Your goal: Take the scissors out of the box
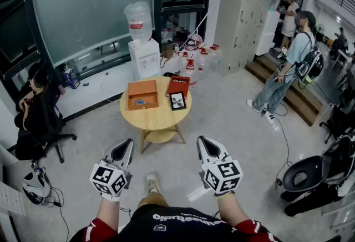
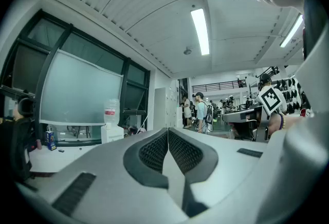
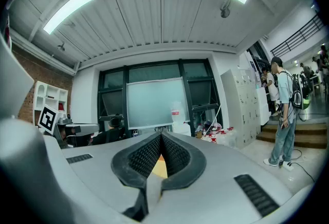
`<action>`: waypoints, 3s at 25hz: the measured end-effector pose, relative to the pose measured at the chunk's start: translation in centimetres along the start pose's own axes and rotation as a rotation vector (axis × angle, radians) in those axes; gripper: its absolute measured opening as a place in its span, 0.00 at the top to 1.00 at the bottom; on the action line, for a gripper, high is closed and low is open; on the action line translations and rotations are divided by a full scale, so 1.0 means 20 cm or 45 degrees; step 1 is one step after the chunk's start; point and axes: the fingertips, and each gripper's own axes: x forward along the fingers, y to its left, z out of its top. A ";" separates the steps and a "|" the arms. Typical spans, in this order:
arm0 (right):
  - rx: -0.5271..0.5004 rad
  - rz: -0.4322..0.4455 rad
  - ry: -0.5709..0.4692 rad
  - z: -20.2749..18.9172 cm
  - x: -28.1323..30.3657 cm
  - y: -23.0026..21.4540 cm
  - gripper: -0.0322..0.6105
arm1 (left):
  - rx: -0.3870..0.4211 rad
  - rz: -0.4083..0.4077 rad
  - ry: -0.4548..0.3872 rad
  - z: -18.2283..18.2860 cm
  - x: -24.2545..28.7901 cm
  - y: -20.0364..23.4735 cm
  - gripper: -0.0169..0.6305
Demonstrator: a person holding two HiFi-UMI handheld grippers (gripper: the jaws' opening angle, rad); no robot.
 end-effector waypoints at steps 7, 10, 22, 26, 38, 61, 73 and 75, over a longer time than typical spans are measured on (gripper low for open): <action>-0.020 0.004 0.001 -0.01 0.01 -0.03 0.91 | 0.045 -0.015 0.010 -0.03 0.02 -0.04 0.94; -0.017 0.009 0.008 -0.02 0.01 -0.03 0.91 | 0.036 -0.011 0.007 -0.03 0.03 -0.03 0.94; -0.032 0.016 -0.029 -0.03 0.00 0.00 0.91 | 0.007 -0.023 0.019 -0.04 0.04 -0.02 0.94; -0.002 0.038 -0.090 -0.01 -0.03 0.01 0.91 | 0.021 -0.045 0.019 -0.04 0.06 -0.05 0.94; 0.000 0.051 -0.047 -0.07 -0.06 0.05 0.91 | 0.048 -0.085 0.018 -0.05 0.07 -0.07 0.94; -0.011 0.136 0.007 -0.08 0.21 0.10 0.91 | 0.018 -0.016 0.033 -0.13 0.12 0.16 0.94; -0.037 0.140 0.015 0.03 0.64 0.00 0.91 | -0.007 -0.006 0.025 -0.12 0.42 0.49 0.94; -0.043 0.148 0.024 0.04 0.72 -0.01 0.91 | 0.004 -0.002 0.021 -0.11 0.47 0.55 0.94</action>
